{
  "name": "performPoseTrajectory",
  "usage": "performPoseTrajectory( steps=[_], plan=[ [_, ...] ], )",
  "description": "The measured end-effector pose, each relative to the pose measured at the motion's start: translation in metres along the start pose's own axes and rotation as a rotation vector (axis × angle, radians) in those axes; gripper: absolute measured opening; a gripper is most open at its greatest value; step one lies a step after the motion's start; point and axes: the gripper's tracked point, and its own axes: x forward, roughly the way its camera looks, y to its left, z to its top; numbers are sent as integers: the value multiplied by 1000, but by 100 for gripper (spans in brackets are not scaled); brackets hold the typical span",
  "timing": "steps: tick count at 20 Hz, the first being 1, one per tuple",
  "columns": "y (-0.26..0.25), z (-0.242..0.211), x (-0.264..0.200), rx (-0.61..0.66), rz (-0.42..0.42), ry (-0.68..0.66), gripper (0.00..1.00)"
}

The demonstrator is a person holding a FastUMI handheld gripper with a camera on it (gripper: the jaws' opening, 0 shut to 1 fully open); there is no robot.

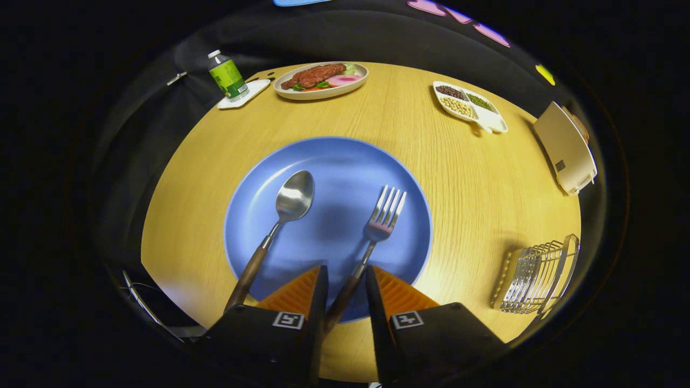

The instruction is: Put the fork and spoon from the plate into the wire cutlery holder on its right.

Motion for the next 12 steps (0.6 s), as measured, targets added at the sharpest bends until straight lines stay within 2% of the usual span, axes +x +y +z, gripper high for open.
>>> performPoseTrajectory(
  steps=[1,3,4,6,10,12],
  plan=[
    [2,-1,0,7,8,7,38],
    [3,0,-2,20,32,26,34],
    [1,-4,0,35,27,41,29],
    [4,-1,3,68,71,54,13],
    [4,3,-2,126,144,70,6],
    [-2,11,-15,139,163,54,6]
  ],
)
